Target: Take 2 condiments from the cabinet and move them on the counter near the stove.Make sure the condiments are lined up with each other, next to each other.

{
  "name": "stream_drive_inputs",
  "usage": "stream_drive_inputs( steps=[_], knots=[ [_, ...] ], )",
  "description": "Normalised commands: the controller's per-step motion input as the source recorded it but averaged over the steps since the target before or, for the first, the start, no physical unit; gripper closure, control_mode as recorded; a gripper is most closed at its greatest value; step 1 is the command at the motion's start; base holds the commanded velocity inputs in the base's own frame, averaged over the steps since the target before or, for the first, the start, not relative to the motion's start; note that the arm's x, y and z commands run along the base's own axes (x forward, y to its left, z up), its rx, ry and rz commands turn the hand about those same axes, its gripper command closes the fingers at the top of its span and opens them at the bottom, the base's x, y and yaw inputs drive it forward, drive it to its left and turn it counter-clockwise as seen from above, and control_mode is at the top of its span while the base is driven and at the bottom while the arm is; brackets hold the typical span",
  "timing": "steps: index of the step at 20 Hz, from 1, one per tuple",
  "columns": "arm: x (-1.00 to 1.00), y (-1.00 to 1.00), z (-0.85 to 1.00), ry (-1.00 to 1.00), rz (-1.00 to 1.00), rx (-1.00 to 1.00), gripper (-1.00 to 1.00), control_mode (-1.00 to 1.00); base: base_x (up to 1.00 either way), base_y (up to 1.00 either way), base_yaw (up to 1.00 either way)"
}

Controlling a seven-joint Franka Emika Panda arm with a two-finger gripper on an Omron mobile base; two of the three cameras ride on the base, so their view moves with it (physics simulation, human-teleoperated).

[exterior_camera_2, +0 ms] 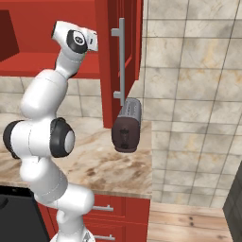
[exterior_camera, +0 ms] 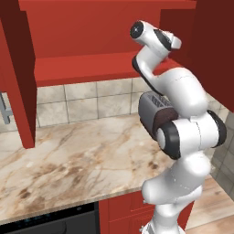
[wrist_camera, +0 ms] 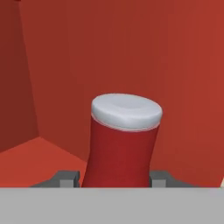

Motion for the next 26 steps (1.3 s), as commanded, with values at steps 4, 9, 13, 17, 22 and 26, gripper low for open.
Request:
stream_drive_inputs(
  steps=[4,9,13,17,22,26],
  knots=[
    [-0.65,0.06,0.05,-0.11,0.06,0.00,1.00,-1.00,0.00,0.00,0.00],
    [-0.63,0.09,0.12,-0.02,0.10,0.00,1.00,-1.00,0.00,0.00,0.00],
    [-0.63,0.14,0.22,0.00,0.14,0.00,1.00,-1.00,0.00,0.00,0.00],
    [-0.63,0.22,0.34,0.00,0.16,-0.01,1.00,-1.00,0.00,0.00,0.00],
    [-0.67,0.33,0.22,0.00,0.19,-0.07,1.00,-1.00,0.00,0.00,0.00],
    [-0.80,0.38,0.01,0.00,0.24,-0.11,1.00,-1.00,0.00,0.00,0.00]
  ],
)
